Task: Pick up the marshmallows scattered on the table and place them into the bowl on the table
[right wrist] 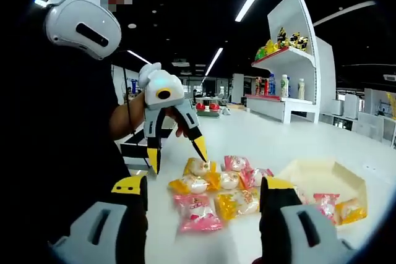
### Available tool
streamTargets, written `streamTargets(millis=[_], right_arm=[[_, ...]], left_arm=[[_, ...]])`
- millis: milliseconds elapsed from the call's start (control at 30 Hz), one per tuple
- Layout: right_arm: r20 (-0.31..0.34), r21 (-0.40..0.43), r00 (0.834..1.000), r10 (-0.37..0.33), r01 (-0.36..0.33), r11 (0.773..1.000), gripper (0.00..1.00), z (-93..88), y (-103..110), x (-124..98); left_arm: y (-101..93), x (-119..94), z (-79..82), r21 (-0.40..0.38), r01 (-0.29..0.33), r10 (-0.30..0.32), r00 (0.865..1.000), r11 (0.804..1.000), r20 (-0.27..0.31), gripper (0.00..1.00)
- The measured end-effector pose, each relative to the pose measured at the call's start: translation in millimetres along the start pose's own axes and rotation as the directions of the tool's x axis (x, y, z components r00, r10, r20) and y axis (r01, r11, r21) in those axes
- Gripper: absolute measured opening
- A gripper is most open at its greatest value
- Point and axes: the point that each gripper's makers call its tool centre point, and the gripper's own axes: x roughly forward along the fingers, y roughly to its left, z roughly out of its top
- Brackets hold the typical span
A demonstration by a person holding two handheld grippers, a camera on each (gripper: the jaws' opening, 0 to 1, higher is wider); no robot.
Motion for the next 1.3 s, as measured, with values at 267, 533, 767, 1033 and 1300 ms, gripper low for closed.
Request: streamTargets(millis=[267, 533, 767, 1033, 1300], right_arm=[[-0.036, -0.009, 0.999, 0.027, -0.027, 1.0, 0.61, -10.5, 6, 5], [-0.049, 0.002, 0.998, 0.033, -0.033, 0.999, 0.6, -14.6, 9, 8], [-0.1, -0.024, 0.995, 0.03, -0.032, 0.999, 0.5, -20.8, 9, 12], [-0.132, -0.03, 0.99, 0.048, -0.053, 0.998, 0.45, -27.5, 13, 15], [-0.181, -0.037, 0.982, 0.051, -0.059, 0.998, 0.44, -37.7, 14, 18]], left_arm=[[0.4, -1, 0.8, -0.005, -0.005, 0.005, 1.0, 1.0, 0.006, 0.55], [-0.3, -1, 0.8, -0.005, -0.007, 0.007, 1.0, 1.0, 0.008, 0.55], [0.7, -1, 0.9, -0.009, -0.012, 0.012, 1.0, 1.0, 0.011, 0.55], [2.2, -1, -0.4, -0.013, -0.016, 0.016, 1.0, 1.0, 0.01, 0.55], [1.4, 0, 0.2, -0.013, -0.013, 0.013, 1.0, 1.0, 0.011, 0.55]])
